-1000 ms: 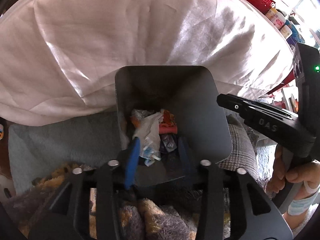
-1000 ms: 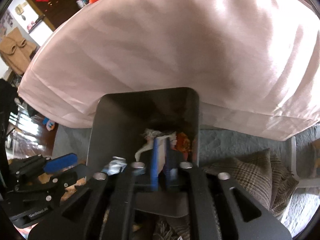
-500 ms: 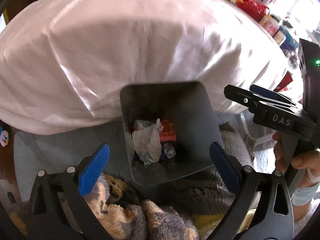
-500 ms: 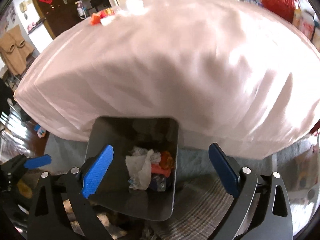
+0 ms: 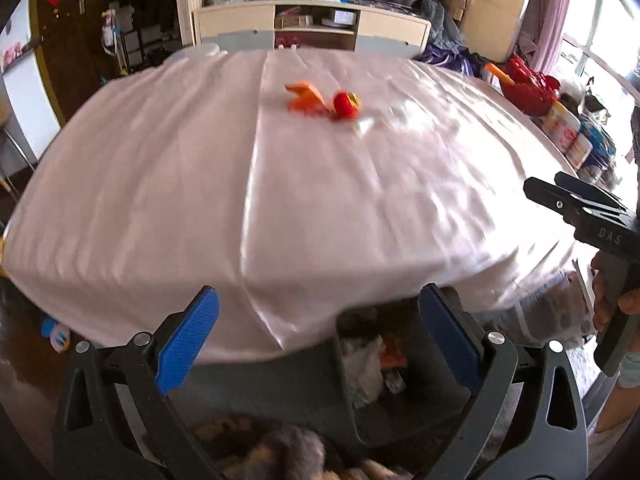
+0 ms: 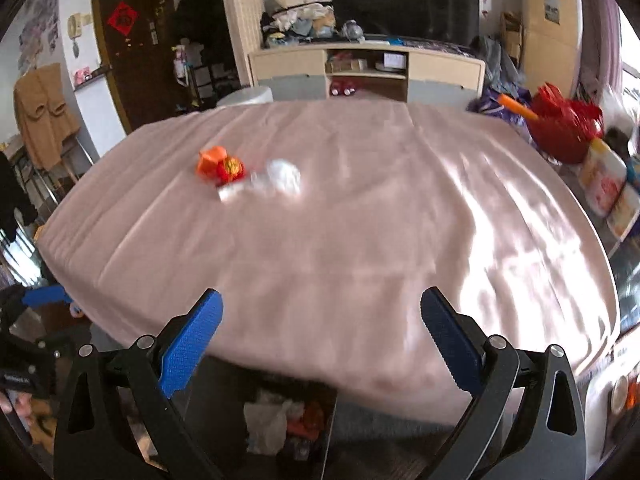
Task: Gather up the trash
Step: 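Grasp the clear plastic wrapper with the right tool while the left tool grasps the white plastic tube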
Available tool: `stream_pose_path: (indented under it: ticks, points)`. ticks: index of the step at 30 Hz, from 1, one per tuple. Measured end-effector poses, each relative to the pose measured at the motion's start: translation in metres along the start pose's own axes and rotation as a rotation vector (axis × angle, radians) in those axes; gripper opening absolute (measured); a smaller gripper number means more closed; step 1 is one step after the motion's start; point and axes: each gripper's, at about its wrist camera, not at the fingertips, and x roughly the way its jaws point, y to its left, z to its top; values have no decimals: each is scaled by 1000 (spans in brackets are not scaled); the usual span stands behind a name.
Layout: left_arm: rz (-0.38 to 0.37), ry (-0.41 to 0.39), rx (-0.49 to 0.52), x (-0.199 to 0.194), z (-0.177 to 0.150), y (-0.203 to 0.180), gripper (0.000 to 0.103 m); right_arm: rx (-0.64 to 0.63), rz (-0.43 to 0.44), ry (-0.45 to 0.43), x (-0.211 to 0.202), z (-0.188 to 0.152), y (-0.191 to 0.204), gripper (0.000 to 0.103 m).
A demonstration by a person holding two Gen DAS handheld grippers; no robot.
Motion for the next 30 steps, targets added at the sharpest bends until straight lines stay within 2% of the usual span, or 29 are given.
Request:
stream_pose_path:
  ticks: [7, 11, 13, 16, 22, 24, 25, 27, 28, 30]
  points:
    - [1, -22, 49, 27, 37, 4, 95, 22, 57, 12, 46, 32, 9, 98]
    - [-1, -9, 61, 49, 54, 3, 95, 39, 85, 41, 82, 52, 14, 76]
    - [-16, -8, 58, 57, 62, 1, 94, 29, 79, 50, 95, 58, 20, 72]
    - [-28, -8, 65, 69, 72, -3, 94, 21, 84, 49, 109, 67, 24, 71]
    - [-84, 2, 67, 99, 90, -15, 86, 2, 74, 65, 129, 74, 26, 70]
    - [-97, 4, 75, 107, 93, -19, 80, -16, 76, 67, 132, 75, 26, 50]
    - [-104, 9, 80, 113, 95, -21, 78, -15, 77, 75, 134, 74, 24, 33]
    - [-100, -6, 99, 119, 100, -26, 70, 10, 105, 85, 134, 75, 17, 28]
    - [-100, -10, 110, 121, 102, -28, 69, 12, 106, 84, 134, 76, 15, 26]
    - [-105, -18, 127, 125, 108, -32, 59, -4, 81, 63, 131, 79, 11, 25]
